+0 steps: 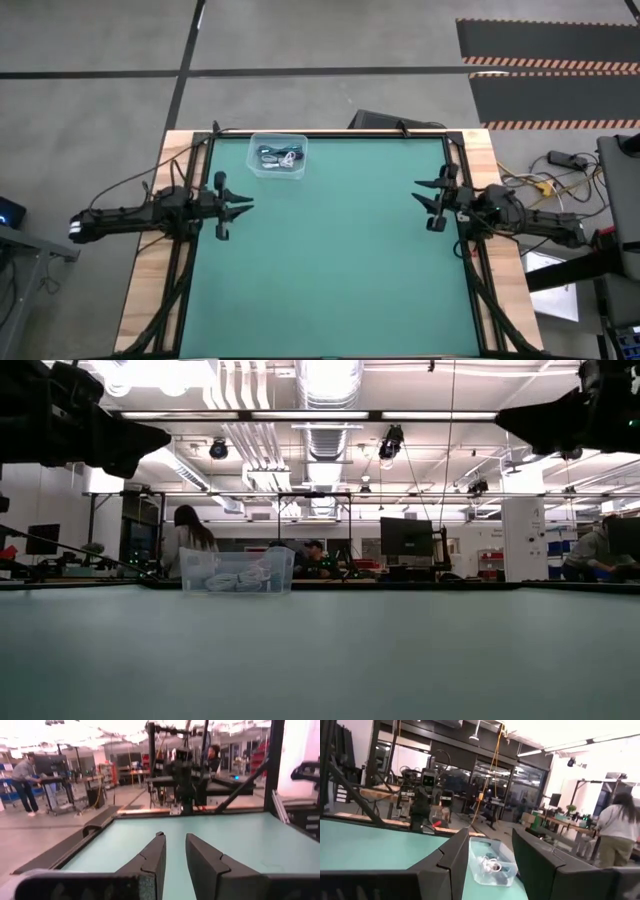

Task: Pick and place USB-C Cables
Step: Return to Home Position

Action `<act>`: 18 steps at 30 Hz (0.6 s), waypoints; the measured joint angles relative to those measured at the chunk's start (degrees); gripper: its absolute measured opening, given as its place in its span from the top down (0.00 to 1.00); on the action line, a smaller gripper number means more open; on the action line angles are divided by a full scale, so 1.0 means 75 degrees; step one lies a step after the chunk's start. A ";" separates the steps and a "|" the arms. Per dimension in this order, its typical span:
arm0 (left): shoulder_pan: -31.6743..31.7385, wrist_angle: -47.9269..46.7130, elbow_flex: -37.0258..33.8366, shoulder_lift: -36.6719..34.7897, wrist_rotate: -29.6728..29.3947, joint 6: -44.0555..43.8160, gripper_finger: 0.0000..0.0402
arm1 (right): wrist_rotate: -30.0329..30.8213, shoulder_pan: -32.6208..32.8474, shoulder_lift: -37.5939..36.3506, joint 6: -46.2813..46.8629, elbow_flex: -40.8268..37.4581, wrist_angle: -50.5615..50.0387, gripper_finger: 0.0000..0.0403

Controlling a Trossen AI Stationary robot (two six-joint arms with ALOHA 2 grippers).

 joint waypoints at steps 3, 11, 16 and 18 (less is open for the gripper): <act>0.0000 0.0296 -0.0242 -0.0161 0.0000 -0.0008 0.86 | -0.0038 0.0000 0.0003 0.0146 -0.0175 0.0165 0.64; 0.0000 0.0297 -0.0271 -0.0265 -0.0006 0.0350 0.86 | -0.0606 0.0001 0.0069 0.0551 -0.0177 0.0075 0.68; -0.0002 0.0294 -0.0277 -0.0216 -0.0029 0.0406 0.86 | -0.0609 0.0003 0.0269 0.0774 -0.0180 -0.0125 0.69; -0.0001 0.0263 -0.0277 -0.0177 -0.0029 0.0406 0.86 | -0.0612 0.0003 0.0358 0.1305 -0.0180 -0.0196 0.69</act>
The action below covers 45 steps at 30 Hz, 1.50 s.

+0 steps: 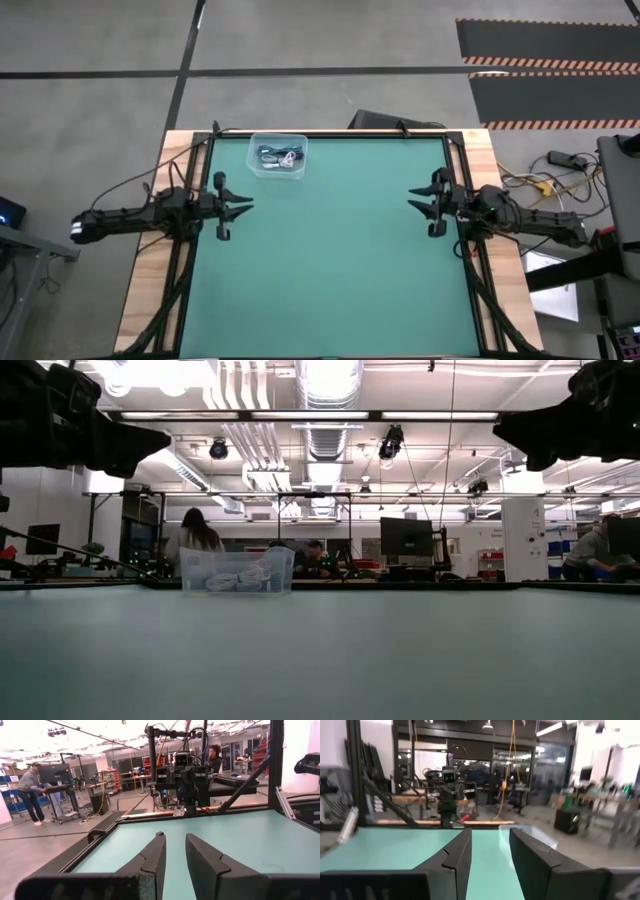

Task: Pick and place USB-C Cables
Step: Return to Home Position

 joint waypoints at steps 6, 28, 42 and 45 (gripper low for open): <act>-0.0002 0.0003 0.0000 0.0134 0.0000 0.0000 0.86 | 0.0003 0.0000 0.0145 0.1272 -0.0003 -0.0091 0.68; 0.0001 0.0011 -0.0003 0.0635 0.0003 0.0000 0.86 | 0.0288 0.0607 -0.0355 -0.0304 -0.0008 -0.0620 0.69; -0.0002 0.0001 -0.0006 0.0914 0.0006 0.0002 0.86 | 0.4623 0.0755 -0.0361 0.1299 -0.0012 -0.0995 0.69; -0.0002 0.0005 -0.0006 0.0964 0.0006 0.0002 0.86 | 0.4574 0.0755 -0.0361 0.0926 -0.0012 -0.0996 0.69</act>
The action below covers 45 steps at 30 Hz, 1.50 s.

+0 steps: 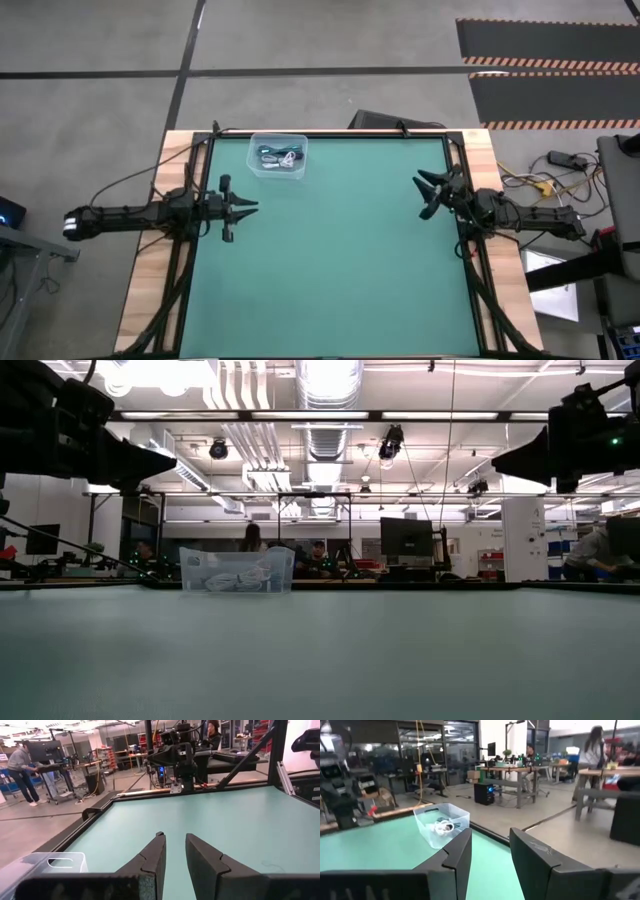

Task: Pick and place USB-C Cables
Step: Return to Home Position

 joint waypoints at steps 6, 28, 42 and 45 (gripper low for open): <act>0.0002 -0.0004 -0.0003 0.0109 0.0000 0.0001 0.86 | -0.0013 0.0000 0.0034 -0.0580 0.0000 0.0018 0.68; 0.0002 -0.0003 -0.0003 0.0319 0.0000 -0.0001 0.86 | -0.0019 0.0000 0.0166 -0.0566 0.0012 0.0030 0.68; 0.0001 -0.0002 -0.0003 0.0313 0.0003 0.0000 0.86 | -0.0019 0.0002 0.0166 -0.0564 0.0014 0.0034 0.68; 0.0001 -0.0002 -0.0003 0.0302 0.0003 0.0000 0.86 | -0.0019 0.0002 0.0166 -0.0567 0.0015 0.0036 0.68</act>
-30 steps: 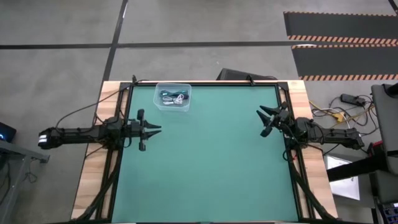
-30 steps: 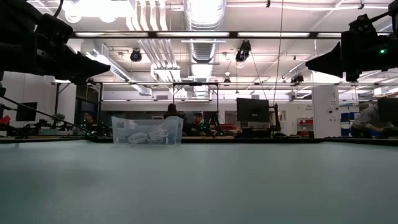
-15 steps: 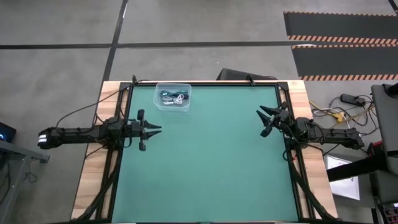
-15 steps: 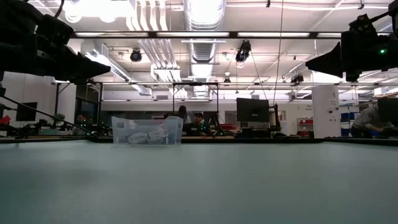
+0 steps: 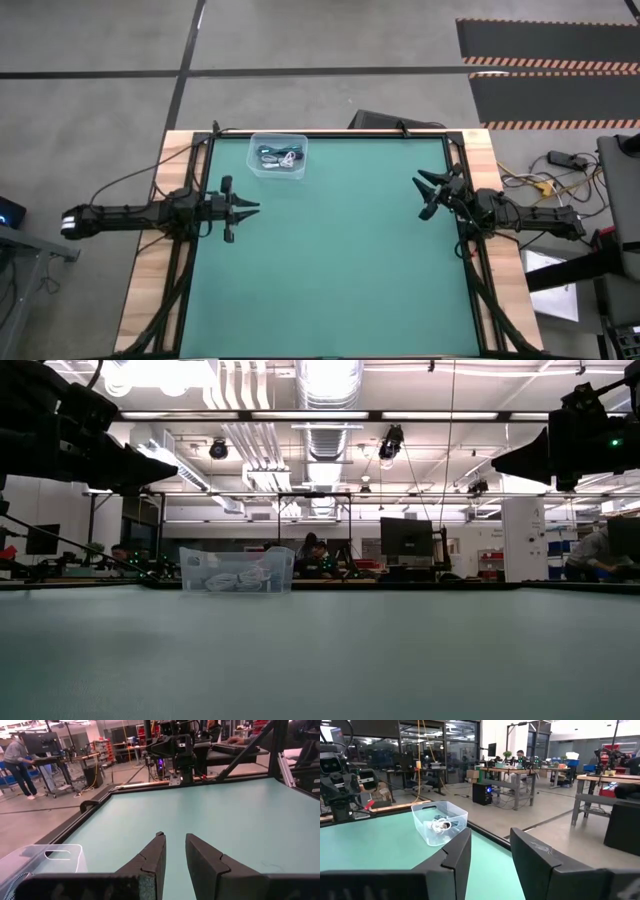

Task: Pick and place USB-C Cables
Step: Return to Home Position

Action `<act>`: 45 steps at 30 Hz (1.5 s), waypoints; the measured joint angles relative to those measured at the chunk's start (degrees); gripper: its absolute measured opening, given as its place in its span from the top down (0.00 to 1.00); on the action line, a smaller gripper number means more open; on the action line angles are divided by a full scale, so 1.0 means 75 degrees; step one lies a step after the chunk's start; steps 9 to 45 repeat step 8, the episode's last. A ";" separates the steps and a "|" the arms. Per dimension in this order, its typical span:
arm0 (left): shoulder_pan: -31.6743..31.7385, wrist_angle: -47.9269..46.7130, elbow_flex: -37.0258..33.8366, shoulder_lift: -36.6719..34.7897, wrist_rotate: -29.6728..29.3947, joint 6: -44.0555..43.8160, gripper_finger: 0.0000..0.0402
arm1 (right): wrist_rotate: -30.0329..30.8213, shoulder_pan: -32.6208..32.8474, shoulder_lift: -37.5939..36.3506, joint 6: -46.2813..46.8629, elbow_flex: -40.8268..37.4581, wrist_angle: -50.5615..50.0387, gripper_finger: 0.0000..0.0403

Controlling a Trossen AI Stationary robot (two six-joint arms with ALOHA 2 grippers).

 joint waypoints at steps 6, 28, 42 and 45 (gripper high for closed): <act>-0.0001 0.0000 0.0000 0.0001 0.0000 -0.0001 0.86 | 0.0000 -0.0002 0.0000 0.0004 0.0000 0.0000 0.70; 0.0002 -0.0003 0.0000 0.0001 0.0000 0.0001 0.86 | 0.0000 -0.0002 0.0000 -0.0007 0.0000 0.0000 0.70; 0.0002 -0.0003 0.0000 0.0001 0.0000 0.0001 0.86 | 0.0000 -0.0002 0.0000 -0.0007 0.0000 0.0000 0.70; 0.0002 -0.0003 0.0000 0.0001 0.0000 0.0001 0.86 | 0.0000 -0.0002 0.0000 -0.0007 0.0000 0.0000 0.70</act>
